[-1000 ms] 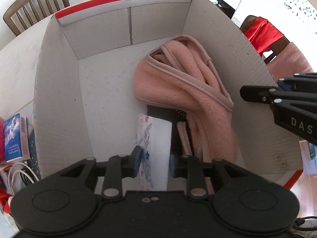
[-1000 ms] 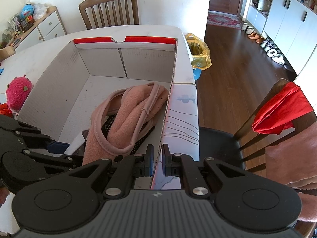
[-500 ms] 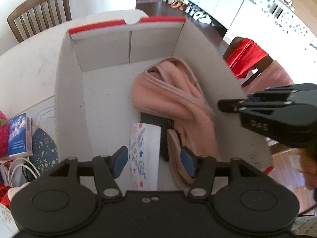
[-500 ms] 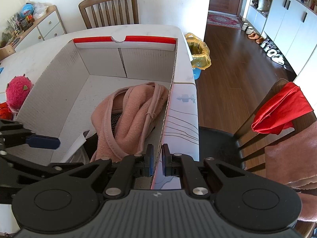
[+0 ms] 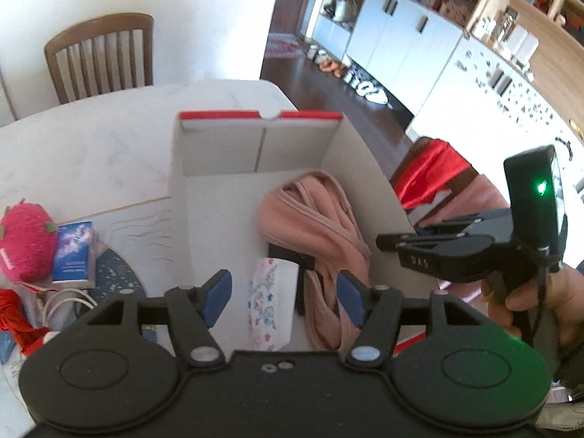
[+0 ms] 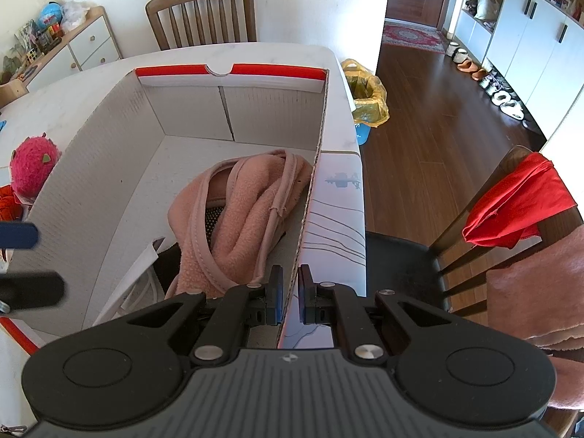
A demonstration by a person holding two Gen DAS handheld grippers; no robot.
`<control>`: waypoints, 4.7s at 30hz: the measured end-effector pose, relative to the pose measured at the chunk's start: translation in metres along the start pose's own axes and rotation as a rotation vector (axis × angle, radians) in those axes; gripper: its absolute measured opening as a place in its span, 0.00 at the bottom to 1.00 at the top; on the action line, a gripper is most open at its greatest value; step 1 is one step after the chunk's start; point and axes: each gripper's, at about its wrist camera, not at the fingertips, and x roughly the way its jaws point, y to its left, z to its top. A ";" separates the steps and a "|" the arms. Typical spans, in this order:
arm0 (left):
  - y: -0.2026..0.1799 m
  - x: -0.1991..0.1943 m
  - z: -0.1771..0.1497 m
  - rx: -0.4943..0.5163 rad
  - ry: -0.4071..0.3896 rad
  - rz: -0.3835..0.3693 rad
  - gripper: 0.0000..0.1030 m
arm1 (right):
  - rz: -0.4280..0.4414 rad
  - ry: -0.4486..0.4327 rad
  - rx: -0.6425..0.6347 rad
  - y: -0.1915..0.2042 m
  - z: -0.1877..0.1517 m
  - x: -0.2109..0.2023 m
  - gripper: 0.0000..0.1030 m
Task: Organize objects
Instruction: 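Lower the paper roll into the box and open the left gripper, then move the left gripper to the pink fuzzy ball and grasp it, then carry the pink ball into the box and release it beside the cloth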
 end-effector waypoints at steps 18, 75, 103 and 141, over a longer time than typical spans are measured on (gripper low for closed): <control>0.055 -0.042 -0.014 -0.114 -0.117 0.159 0.92 | -0.013 0.009 -0.014 -0.004 -0.003 0.001 0.07; 0.250 0.067 -0.008 -0.247 -0.085 0.374 0.86 | -0.095 0.090 -0.022 0.017 0.002 0.013 0.07; 0.191 -0.017 -0.001 -0.205 -0.135 0.321 0.81 | -0.077 0.051 -0.032 0.017 0.001 0.013 0.05; -0.016 0.036 0.062 0.128 -0.101 0.054 0.81 | -0.036 0.031 -0.026 0.007 0.003 0.014 0.06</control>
